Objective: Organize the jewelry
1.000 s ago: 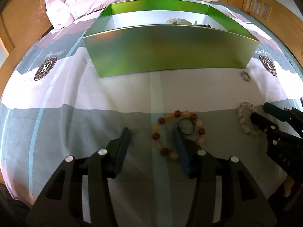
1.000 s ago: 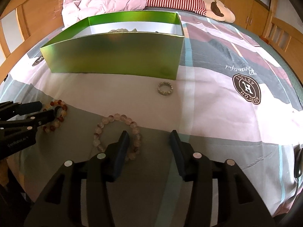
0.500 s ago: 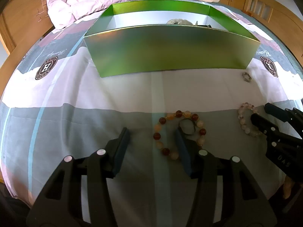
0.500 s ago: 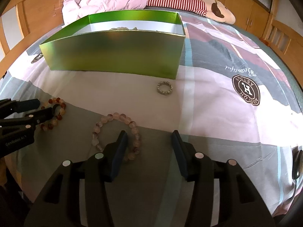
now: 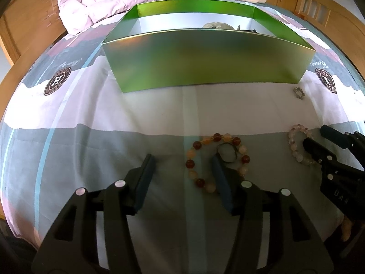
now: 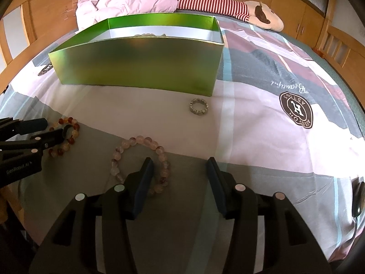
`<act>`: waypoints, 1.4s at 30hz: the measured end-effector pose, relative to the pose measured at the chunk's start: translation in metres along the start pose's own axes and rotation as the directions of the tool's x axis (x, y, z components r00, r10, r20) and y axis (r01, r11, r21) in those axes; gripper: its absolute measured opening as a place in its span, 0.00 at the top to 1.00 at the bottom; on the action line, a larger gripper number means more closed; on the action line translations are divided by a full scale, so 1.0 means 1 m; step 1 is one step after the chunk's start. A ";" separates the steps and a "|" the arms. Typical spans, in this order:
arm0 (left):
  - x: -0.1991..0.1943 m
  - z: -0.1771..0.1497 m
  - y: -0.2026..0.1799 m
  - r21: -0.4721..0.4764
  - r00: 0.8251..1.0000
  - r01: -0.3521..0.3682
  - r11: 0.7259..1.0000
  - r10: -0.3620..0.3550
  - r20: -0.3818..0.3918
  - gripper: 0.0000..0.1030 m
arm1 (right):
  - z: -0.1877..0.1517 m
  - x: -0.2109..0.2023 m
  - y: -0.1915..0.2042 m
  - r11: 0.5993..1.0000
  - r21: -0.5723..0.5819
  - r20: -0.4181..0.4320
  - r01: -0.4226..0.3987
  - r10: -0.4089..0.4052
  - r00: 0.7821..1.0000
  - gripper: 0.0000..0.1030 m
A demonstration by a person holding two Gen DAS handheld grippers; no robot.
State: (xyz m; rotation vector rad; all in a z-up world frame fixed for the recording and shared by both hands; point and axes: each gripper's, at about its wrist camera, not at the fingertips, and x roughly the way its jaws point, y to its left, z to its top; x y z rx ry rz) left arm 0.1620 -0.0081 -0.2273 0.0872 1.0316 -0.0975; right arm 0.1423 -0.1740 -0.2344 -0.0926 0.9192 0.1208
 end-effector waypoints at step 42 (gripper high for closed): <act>-0.070 0.003 -0.027 0.049 0.968 0.217 0.975 -0.221 0.121 0.92 | 0.003 -0.040 -0.006 0.998 0.058 0.131 -0.023 0.015 0.991 0.92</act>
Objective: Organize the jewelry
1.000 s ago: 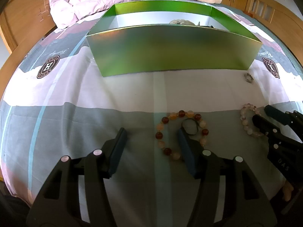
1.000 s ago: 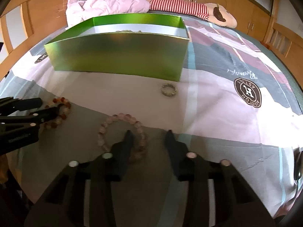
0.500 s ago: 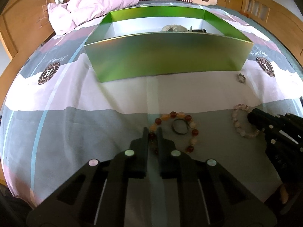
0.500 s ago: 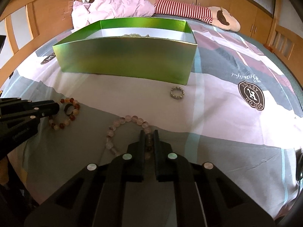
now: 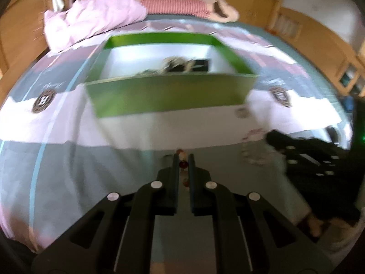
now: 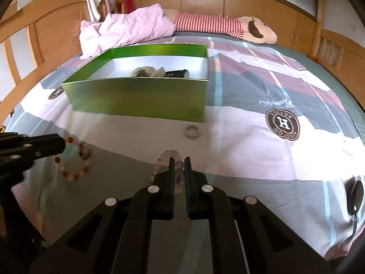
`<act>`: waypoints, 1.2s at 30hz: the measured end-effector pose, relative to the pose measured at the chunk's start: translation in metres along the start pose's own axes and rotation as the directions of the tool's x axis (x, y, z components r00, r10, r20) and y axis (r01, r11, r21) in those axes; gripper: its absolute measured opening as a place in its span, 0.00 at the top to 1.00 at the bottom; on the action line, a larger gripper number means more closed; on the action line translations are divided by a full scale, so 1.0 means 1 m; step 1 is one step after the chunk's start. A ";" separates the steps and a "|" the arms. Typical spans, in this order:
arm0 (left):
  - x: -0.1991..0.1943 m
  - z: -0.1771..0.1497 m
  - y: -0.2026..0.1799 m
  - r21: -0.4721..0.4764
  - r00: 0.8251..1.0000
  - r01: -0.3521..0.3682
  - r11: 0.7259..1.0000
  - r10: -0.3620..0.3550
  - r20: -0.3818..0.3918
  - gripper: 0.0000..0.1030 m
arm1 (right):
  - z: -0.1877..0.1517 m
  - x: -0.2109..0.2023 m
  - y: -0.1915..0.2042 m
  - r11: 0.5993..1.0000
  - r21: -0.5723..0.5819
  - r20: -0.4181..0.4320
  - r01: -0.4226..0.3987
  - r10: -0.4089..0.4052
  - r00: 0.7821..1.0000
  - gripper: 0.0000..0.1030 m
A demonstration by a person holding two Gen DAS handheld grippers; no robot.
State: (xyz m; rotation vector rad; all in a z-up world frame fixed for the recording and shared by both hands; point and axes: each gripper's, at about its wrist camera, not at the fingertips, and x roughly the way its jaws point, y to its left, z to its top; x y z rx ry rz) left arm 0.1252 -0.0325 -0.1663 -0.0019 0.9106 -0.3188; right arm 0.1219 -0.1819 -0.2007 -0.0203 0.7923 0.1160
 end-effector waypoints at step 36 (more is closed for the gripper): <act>0.060 -0.010 -0.017 0.053 0.990 -0.015 0.998 0.022 -0.142 0.54 | -0.012 0.021 -0.015 0.999 0.029 -0.097 0.013 -0.010 0.995 0.82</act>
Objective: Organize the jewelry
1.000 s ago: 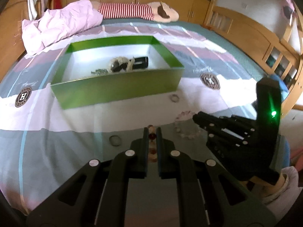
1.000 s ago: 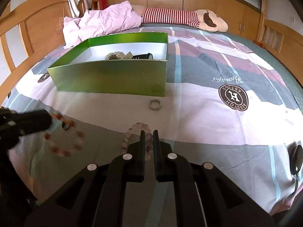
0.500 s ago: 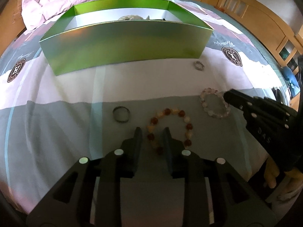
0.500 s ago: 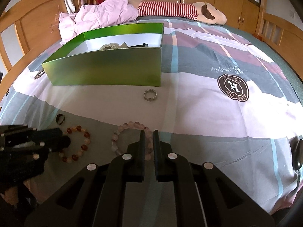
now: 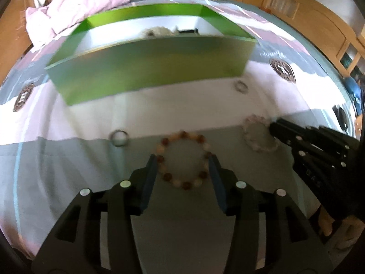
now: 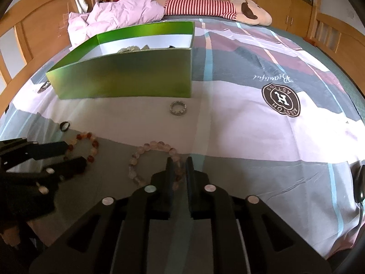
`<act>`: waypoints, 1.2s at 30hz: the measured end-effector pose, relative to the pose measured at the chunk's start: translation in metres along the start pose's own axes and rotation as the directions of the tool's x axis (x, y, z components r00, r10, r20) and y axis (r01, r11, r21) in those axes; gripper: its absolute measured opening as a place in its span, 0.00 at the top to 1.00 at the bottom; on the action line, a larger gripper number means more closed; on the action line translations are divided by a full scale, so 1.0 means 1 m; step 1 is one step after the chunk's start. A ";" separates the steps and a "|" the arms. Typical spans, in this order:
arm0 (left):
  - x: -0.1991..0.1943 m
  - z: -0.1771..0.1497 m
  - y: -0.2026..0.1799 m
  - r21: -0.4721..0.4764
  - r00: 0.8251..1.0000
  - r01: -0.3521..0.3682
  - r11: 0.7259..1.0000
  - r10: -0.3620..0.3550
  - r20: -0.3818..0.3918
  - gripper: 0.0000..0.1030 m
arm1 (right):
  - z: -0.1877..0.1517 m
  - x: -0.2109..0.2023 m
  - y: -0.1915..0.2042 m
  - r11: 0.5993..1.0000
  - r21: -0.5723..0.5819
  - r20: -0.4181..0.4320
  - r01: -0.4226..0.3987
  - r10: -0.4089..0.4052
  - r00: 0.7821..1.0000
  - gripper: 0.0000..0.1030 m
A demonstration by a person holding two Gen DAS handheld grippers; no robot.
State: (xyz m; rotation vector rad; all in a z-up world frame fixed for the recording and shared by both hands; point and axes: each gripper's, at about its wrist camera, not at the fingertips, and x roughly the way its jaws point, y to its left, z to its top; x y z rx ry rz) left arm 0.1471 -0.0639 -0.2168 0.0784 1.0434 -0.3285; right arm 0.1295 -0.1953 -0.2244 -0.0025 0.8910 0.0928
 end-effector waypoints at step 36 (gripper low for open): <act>0.007 -0.005 0.000 -0.011 0.995 -0.094 0.996 0.094 0.043 0.66 | -0.005 0.006 0.008 0.997 -0.059 0.026 0.054 -0.053 0.998 0.70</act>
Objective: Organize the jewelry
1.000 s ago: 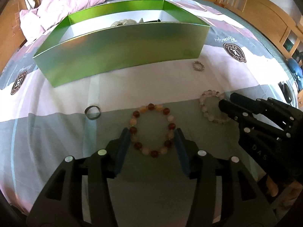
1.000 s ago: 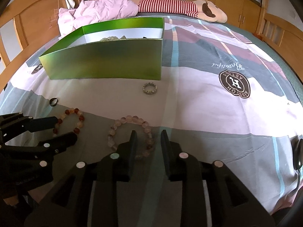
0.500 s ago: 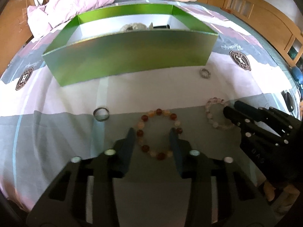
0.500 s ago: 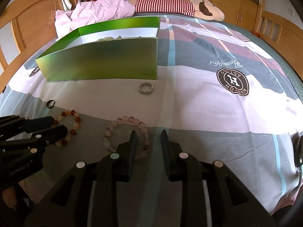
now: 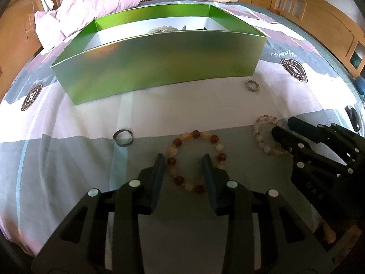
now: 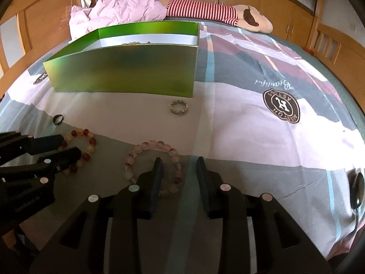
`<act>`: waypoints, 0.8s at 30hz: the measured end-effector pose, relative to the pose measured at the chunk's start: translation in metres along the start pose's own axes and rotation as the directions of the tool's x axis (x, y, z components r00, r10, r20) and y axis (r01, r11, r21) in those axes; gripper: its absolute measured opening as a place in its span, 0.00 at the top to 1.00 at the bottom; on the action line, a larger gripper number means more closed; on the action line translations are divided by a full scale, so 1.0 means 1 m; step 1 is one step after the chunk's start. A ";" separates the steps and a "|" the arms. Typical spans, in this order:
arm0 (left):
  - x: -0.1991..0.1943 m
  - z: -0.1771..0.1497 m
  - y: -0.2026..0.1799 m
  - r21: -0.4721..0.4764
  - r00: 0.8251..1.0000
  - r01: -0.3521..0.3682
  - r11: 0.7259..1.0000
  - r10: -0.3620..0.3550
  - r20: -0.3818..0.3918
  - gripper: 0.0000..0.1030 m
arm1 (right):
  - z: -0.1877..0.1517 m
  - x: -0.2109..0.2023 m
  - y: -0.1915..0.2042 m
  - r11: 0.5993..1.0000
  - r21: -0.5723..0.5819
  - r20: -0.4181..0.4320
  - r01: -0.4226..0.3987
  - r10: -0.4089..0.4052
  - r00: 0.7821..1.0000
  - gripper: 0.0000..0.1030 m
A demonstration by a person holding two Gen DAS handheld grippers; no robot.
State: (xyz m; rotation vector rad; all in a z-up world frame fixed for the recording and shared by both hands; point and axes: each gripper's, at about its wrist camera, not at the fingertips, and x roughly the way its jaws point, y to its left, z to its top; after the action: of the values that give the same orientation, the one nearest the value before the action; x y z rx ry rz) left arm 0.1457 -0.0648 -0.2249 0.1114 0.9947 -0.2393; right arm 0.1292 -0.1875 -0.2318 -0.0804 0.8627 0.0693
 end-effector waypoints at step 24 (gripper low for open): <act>-0.079 0.021 0.004 -0.015 0.985 -0.029 0.999 0.031 0.168 0.92 | 0.039 -0.069 0.006 0.997 -0.009 0.129 -0.081 0.082 0.988 0.92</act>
State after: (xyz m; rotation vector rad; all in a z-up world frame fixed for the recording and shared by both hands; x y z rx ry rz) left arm 0.1224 -0.0536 -0.1472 0.0929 0.8257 -0.2115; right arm 0.1134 -0.1795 -0.1541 -0.0437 0.7363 0.1515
